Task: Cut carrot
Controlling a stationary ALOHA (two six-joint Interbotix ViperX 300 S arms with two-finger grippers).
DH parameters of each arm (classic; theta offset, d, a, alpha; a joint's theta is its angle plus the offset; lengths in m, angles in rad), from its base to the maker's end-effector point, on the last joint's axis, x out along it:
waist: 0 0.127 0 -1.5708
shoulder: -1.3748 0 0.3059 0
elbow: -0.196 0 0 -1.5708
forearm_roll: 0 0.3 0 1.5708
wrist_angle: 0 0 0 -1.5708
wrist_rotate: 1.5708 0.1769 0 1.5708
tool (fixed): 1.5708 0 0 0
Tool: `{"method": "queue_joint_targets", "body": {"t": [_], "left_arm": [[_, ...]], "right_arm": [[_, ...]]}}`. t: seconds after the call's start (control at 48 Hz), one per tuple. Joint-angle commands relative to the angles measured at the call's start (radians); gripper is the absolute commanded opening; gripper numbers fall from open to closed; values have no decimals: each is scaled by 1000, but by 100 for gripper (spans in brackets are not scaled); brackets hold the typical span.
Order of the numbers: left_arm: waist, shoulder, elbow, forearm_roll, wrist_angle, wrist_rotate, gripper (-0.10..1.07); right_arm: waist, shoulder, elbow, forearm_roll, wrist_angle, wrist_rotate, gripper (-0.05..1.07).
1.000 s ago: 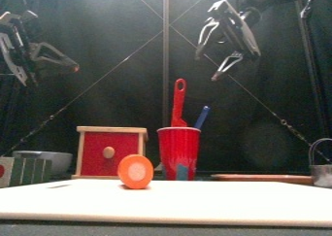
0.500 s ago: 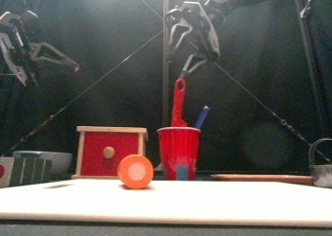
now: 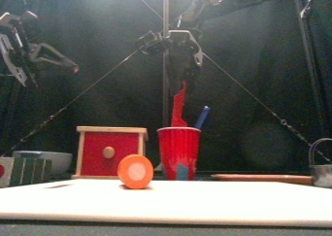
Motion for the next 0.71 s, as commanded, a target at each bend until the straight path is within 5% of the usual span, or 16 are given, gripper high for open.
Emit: {"method": "queue_joint_targets", "body": {"t": [0.0,0.375,0.688], "left_arm": [[6,5,-12,0,-3,0,-1],[8,5,-9,-8,-3,0,-1],[8,5,-5,-8,-3,0,-1]], "right_arm": [[5,-5,-61,-17,32,-37,97],[15,101,-201,-29,219,-124,94],[11,103,-198,-28,239,-126,71]]}}
